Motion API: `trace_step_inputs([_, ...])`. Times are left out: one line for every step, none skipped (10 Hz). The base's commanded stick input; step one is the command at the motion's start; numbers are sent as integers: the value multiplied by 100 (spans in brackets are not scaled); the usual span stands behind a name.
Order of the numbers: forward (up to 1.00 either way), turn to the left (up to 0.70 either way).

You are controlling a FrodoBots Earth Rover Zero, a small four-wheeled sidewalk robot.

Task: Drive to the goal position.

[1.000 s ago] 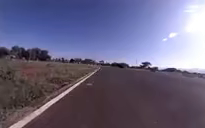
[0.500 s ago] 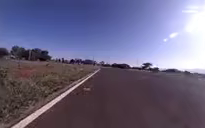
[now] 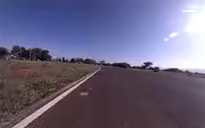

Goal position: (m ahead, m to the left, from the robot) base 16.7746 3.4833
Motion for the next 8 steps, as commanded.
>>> trace_step_inputs([100, 0])
trace_step_inputs([100, -3])
trace_step_inputs([100, -15])
trace_step_inputs([100, -40])
trace_step_inputs([100, -40])
trace_step_inputs([100, 0])
trace_step_inputs([100, 0])
trace_step_inputs([100, 0])
